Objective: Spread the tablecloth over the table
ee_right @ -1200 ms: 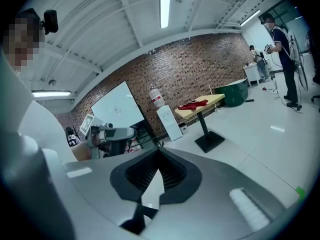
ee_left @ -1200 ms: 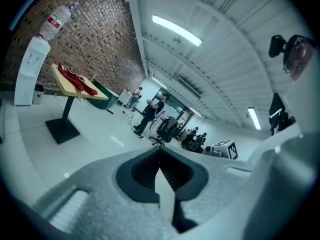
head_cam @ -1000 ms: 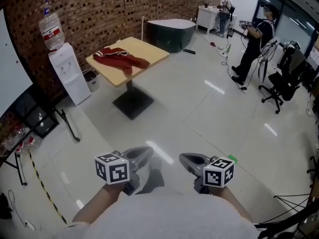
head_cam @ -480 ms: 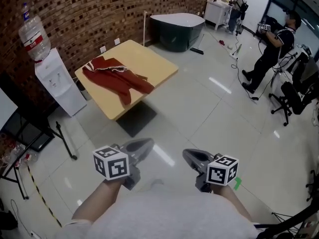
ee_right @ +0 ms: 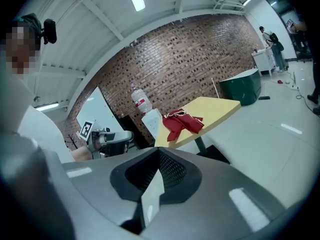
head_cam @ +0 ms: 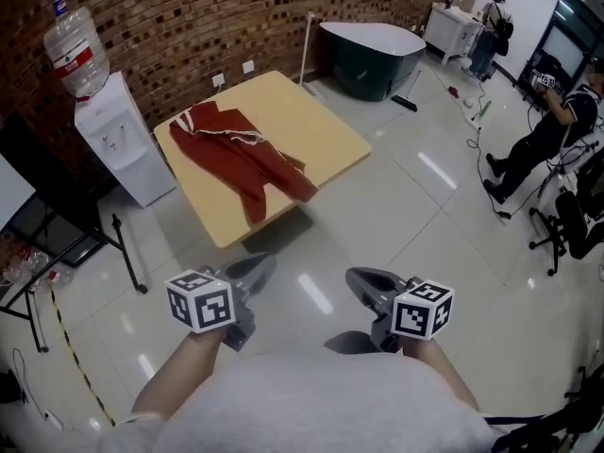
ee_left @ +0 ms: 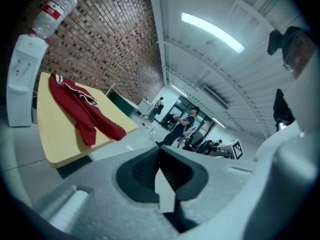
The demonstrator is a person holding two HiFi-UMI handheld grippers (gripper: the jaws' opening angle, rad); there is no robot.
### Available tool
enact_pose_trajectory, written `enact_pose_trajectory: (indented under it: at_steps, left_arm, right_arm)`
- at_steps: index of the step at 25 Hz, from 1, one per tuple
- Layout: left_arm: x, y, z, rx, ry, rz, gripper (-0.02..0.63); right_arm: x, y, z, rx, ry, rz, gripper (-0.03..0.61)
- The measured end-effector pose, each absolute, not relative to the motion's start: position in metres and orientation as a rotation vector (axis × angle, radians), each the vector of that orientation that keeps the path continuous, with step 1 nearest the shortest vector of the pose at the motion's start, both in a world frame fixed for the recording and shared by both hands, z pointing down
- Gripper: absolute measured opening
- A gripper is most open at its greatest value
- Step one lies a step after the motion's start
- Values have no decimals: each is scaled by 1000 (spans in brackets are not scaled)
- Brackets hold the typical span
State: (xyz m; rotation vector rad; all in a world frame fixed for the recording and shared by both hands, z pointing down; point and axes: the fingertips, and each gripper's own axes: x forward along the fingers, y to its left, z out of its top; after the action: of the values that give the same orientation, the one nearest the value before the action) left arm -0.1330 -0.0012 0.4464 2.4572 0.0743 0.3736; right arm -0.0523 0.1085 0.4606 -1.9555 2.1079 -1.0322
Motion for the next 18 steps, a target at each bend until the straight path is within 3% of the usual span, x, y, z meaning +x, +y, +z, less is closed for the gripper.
enact_pose_trajectory:
  at_steps: [18]
  left_arm:
    - [-25,-136,497,2282,-521,301,2]
  right_arm:
    - [112,-91,514,-1533,2545,-1258,-2]
